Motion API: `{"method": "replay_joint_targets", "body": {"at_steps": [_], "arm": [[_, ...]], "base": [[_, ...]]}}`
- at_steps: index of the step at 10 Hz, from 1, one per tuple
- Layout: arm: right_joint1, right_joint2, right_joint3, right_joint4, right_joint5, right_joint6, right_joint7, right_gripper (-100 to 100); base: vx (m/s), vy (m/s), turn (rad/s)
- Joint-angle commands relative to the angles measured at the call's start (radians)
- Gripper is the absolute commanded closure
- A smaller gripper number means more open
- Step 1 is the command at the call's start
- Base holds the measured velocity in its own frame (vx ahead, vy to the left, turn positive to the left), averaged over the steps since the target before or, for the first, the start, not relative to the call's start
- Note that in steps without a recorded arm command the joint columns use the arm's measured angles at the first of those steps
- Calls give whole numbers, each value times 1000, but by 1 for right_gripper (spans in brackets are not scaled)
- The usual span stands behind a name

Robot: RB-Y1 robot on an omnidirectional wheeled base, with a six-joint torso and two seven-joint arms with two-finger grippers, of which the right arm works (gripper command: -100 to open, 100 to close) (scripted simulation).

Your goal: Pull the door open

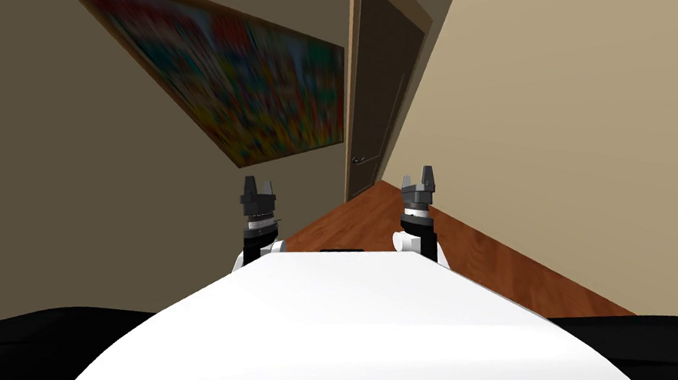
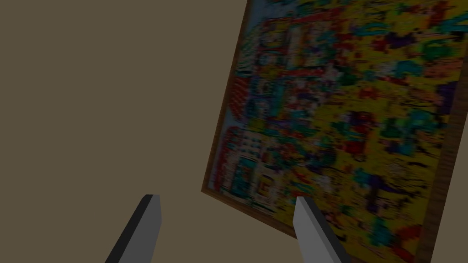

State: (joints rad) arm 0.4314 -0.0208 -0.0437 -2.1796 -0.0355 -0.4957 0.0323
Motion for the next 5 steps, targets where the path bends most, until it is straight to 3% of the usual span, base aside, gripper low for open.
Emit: {"method": "replay_joint_targets", "body": {"at_steps": [1, 5], "arm": [[-9, -14, 6, 30, -4, -7, -6, -100], [-38, -48, 24, 117, -16, -22, -20, -100]], "base": [[107, -57, 79], [110, -52, 94]]}}
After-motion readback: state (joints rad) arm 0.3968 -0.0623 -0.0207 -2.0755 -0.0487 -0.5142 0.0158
